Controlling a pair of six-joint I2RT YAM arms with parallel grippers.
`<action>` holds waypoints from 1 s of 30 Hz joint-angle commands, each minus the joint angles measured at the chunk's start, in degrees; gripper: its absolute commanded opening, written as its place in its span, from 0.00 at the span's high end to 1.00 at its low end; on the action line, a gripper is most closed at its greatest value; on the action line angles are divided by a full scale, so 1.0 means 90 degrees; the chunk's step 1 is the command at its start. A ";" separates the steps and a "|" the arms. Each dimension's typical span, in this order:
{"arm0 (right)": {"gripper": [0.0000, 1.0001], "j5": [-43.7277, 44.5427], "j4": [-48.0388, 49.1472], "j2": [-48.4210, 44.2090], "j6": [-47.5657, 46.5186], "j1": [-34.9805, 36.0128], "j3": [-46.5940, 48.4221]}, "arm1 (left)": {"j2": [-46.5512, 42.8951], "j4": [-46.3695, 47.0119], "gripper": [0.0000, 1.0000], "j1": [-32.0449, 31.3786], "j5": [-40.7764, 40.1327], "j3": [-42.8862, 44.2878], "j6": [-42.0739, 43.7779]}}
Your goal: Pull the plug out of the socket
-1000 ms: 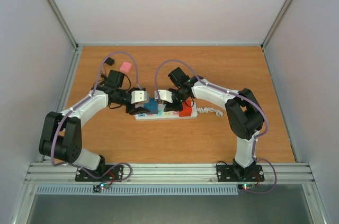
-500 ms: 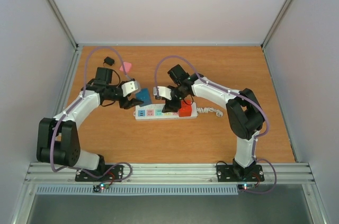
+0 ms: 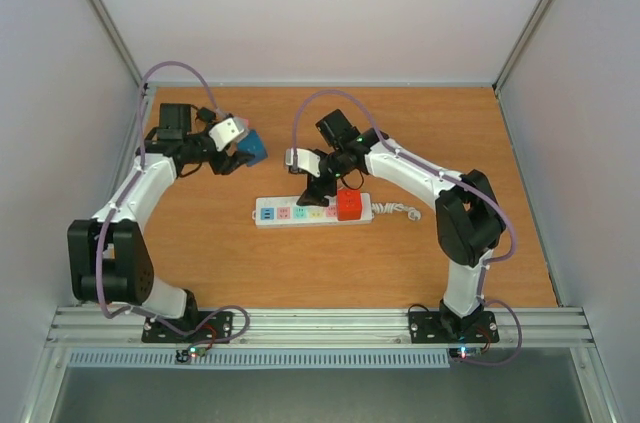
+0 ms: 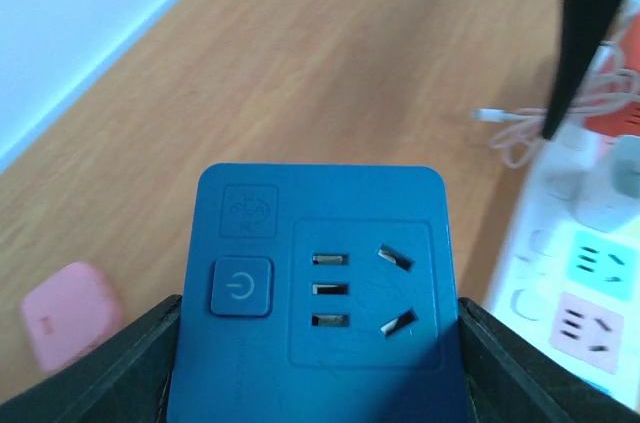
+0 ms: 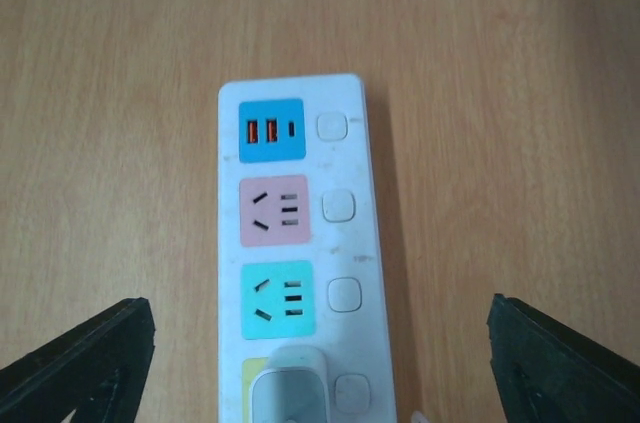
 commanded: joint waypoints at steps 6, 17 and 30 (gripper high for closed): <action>0.01 -0.0196 -0.0037 -0.0548 0.0625 -0.0114 0.0259 | 0.0789 -0.0235 0.70 0.0047 -0.1316 0.1530 -0.0809; 0.01 -0.0137 -0.0069 -0.0750 0.0958 -0.0365 0.0106 | 0.1336 -0.2124 0.70 0.0049 -0.3660 0.2762 -0.1222; 0.02 -0.0223 -0.0038 -0.0858 0.0860 -0.0686 -0.0171 | 0.2376 -0.2241 0.69 0.1073 -0.6089 0.3491 -0.0321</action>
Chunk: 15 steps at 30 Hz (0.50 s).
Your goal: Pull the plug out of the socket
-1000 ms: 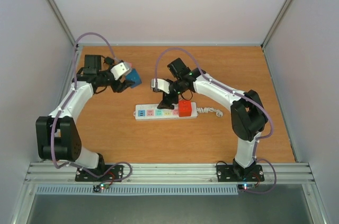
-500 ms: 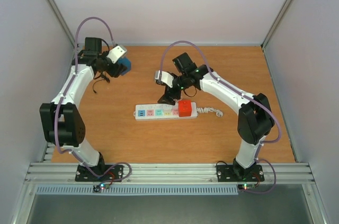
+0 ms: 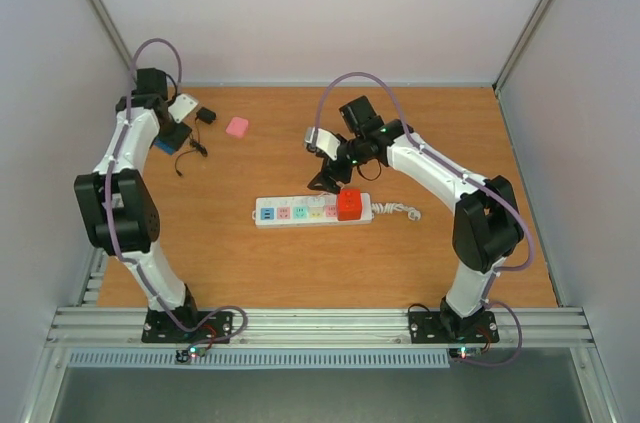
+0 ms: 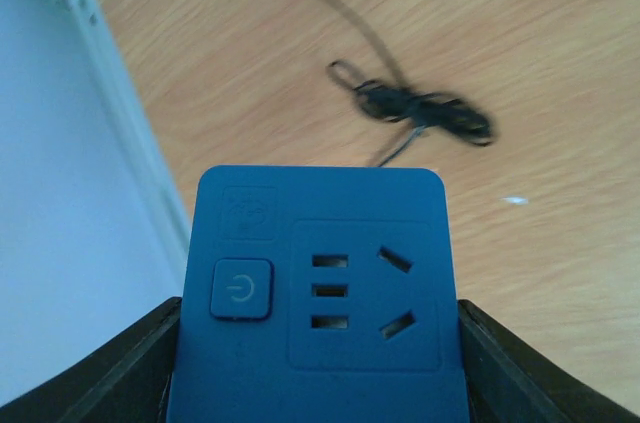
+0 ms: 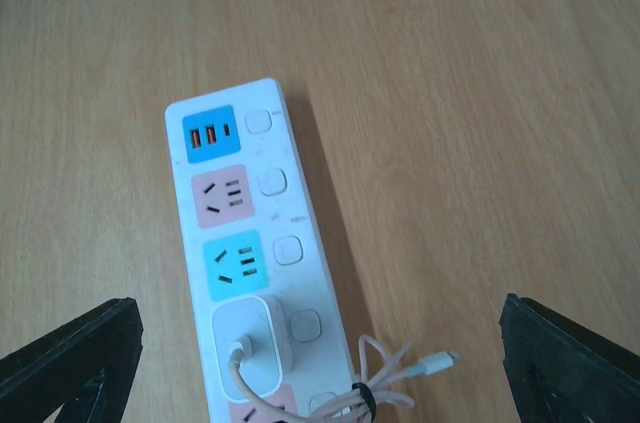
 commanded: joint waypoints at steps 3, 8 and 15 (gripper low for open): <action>0.02 -0.0008 0.0015 -0.0302 -0.0029 -0.0072 -0.0218 | 0.0463 0.0643 0.69 0.0187 -0.1381 0.0289 0.1053; 0.01 -0.0016 0.0023 -0.0314 -0.0025 -0.0167 -0.0293 | 0.0910 0.1072 0.66 0.0198 -0.1894 0.0433 0.1694; 0.01 -0.0004 -0.0007 -0.0279 -0.0033 -0.0346 -0.0284 | 0.1434 0.0962 0.60 0.0195 -0.2073 0.0663 0.2298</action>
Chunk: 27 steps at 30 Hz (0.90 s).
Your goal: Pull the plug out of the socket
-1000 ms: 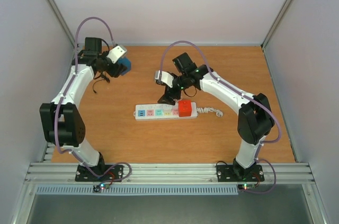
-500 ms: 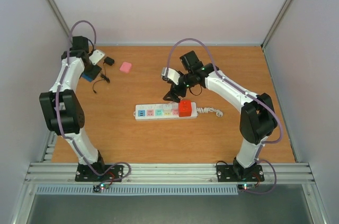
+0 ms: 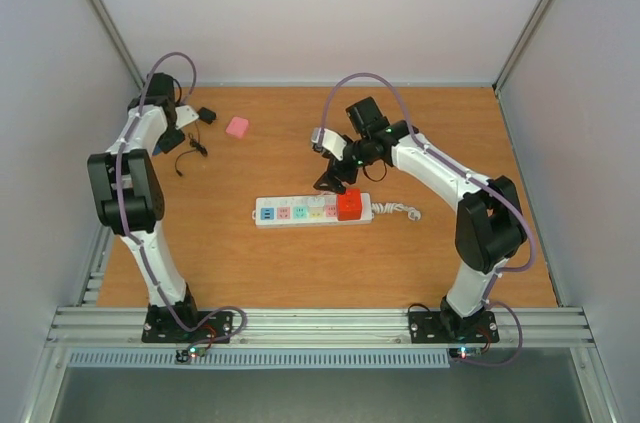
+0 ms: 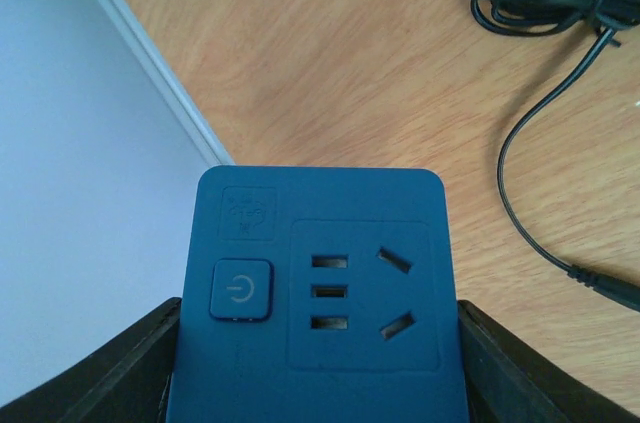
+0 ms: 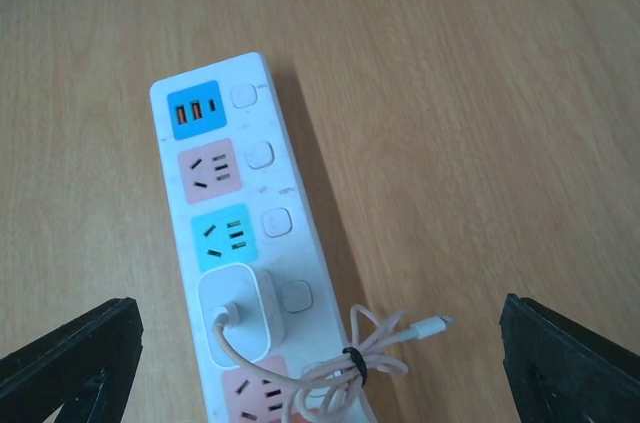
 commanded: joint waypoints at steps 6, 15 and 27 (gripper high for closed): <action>0.01 -0.0067 0.0047 -0.0183 0.0072 -0.0189 -0.0071 | 0.0463 0.0478 0.58 -0.0023 -0.0718 0.0216 0.1065; 0.02 -0.0040 0.0154 -0.0149 0.0125 -0.0252 -0.0092 | 0.0728 0.0583 0.53 -0.0149 -0.1004 0.0172 0.1472; 0.01 -0.0042 0.0160 -0.0268 0.0127 -0.0407 -0.0180 | 0.0952 0.0322 0.22 -0.0289 -0.0941 0.0420 0.1585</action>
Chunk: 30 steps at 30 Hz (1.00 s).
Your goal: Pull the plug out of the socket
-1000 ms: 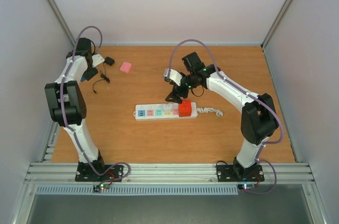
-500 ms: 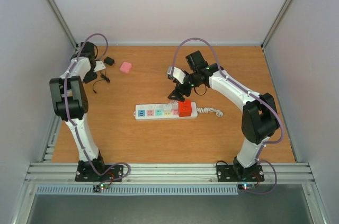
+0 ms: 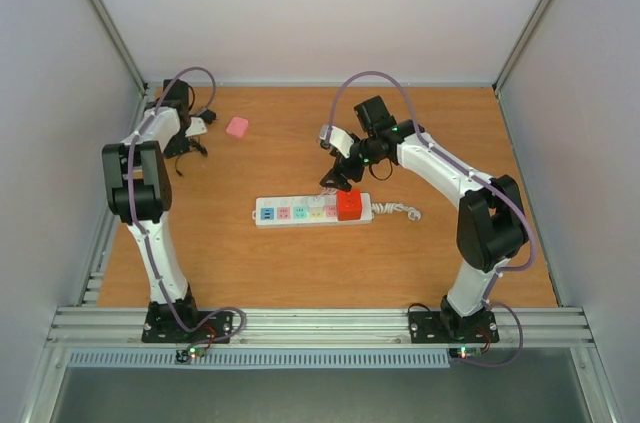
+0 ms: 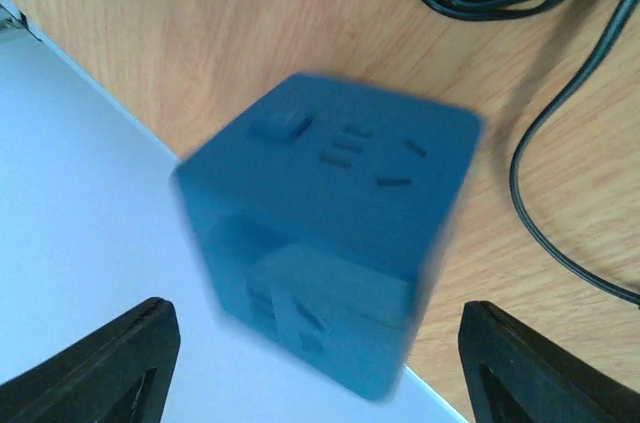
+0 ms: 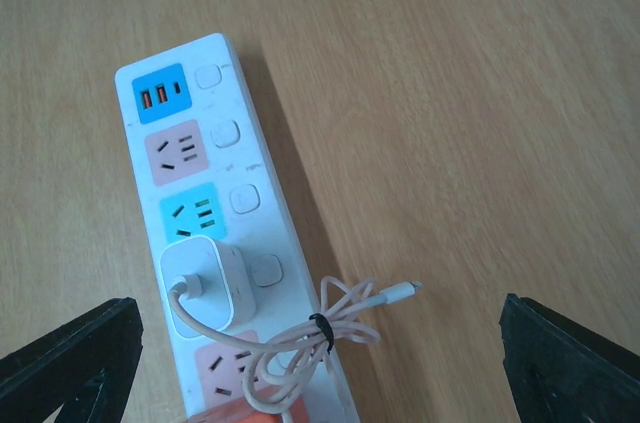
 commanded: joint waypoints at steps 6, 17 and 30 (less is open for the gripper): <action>0.02 -0.0159 0.0033 -0.0351 0.0055 -0.0191 -0.0013 | -0.0021 -0.0186 0.18 -0.0052 0.0215 0.0358 -0.0110; 0.01 -0.0893 -0.1048 -0.0502 -0.0702 -0.0615 0.0073 | -0.0932 -0.0636 0.14 -0.0224 0.1749 0.0240 -0.0840; 0.02 -0.1082 -0.1512 -0.0912 -0.1708 -0.1048 -0.0867 | -0.2590 -0.0581 0.16 -0.0699 0.5366 -0.0907 -0.1413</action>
